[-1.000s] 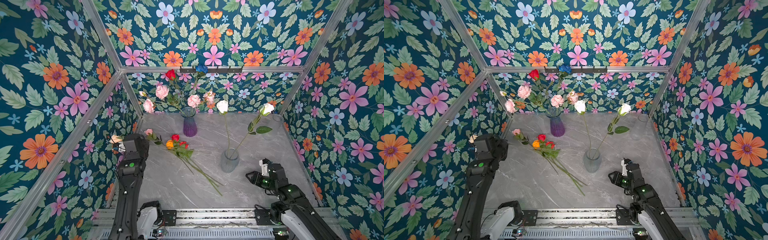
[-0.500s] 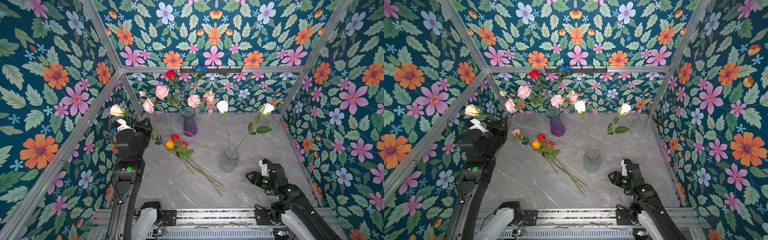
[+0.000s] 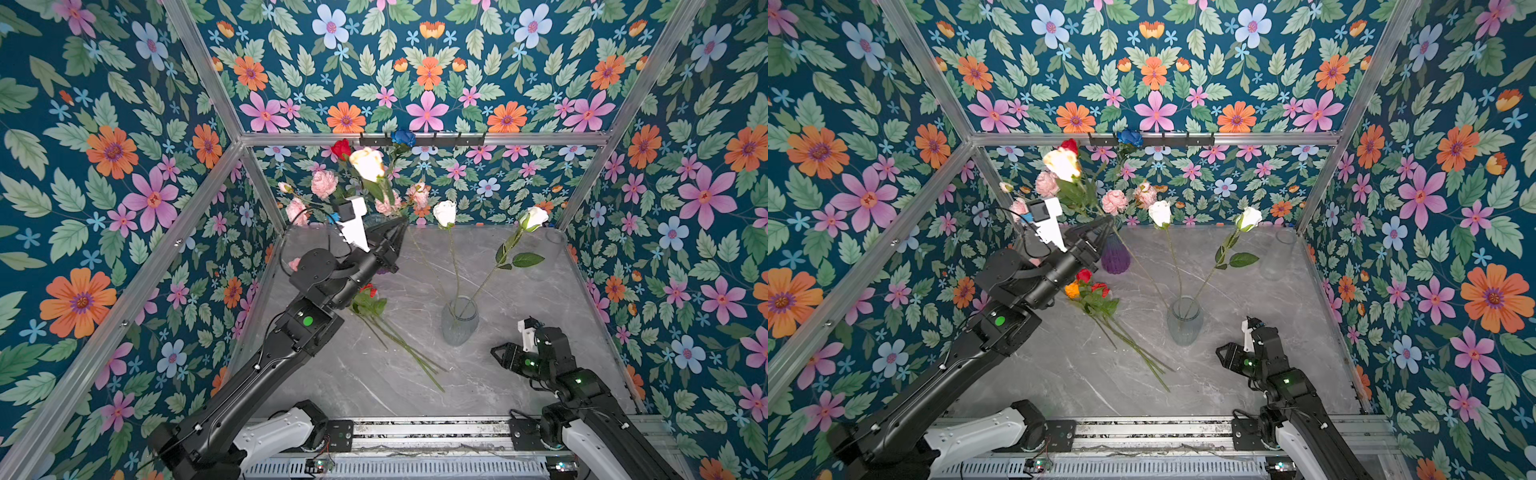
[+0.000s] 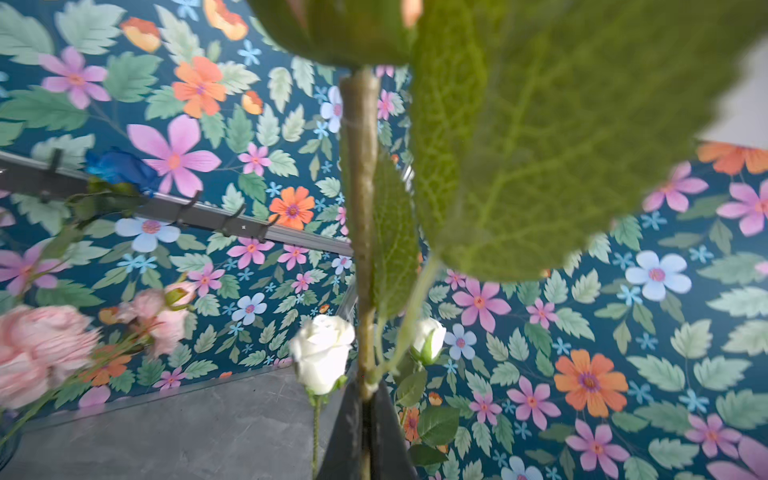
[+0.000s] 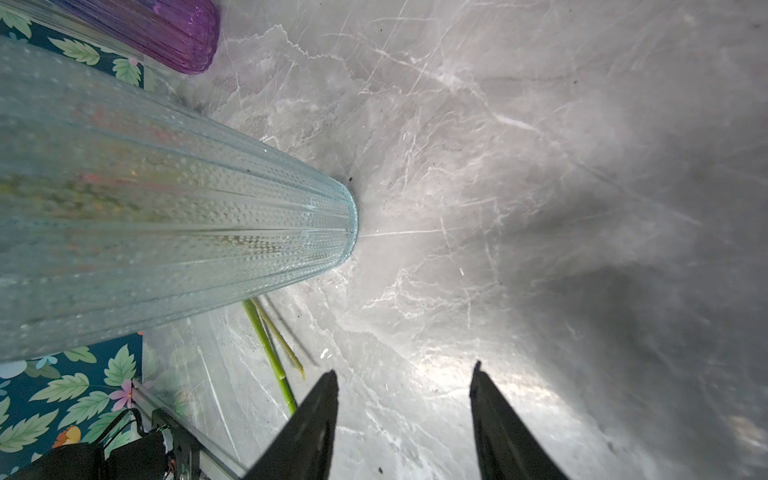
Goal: Arrange the flowers into the vase
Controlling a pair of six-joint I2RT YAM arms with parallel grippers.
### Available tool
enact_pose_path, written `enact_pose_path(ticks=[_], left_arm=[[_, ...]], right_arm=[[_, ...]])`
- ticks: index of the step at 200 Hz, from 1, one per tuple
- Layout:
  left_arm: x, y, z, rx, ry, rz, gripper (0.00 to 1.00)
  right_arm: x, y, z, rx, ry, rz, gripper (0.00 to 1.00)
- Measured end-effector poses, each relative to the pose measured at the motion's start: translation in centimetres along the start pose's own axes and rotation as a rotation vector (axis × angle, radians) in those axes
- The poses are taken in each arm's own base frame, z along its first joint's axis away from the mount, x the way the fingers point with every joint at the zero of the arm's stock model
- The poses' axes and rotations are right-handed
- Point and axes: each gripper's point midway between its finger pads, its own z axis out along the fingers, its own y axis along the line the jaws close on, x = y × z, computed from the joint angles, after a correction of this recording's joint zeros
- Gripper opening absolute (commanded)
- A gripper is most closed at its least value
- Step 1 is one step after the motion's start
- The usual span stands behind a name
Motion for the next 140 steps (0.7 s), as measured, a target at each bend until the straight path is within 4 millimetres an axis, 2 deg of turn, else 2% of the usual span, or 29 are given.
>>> enact_pose_path(ticks=[38,74,108,140], left_arm=[[1.4,-2.2,2.3,0.064,-0.001,0.106,0.00],[1.6,-2.5,3.5,0.069,-0.014,0.148,0.00],[0.7,-3.1,4.2,0.074,-0.046,0.178,0.00],[1.1,-2.8,4.9,0.061,-0.045,0.196,0.00]], right_arm=[[0.0,0.0,0.0,-0.002,0.001,-0.001,0.53],[-0.1,0.1,-0.1,-0.005,-0.004,-0.002,0.53],[-0.1,0.1,-0.1,-0.005,-0.004,-0.002,0.53],[0.0,0.1,0.0,-0.004,-0.001,-0.002,0.53]])
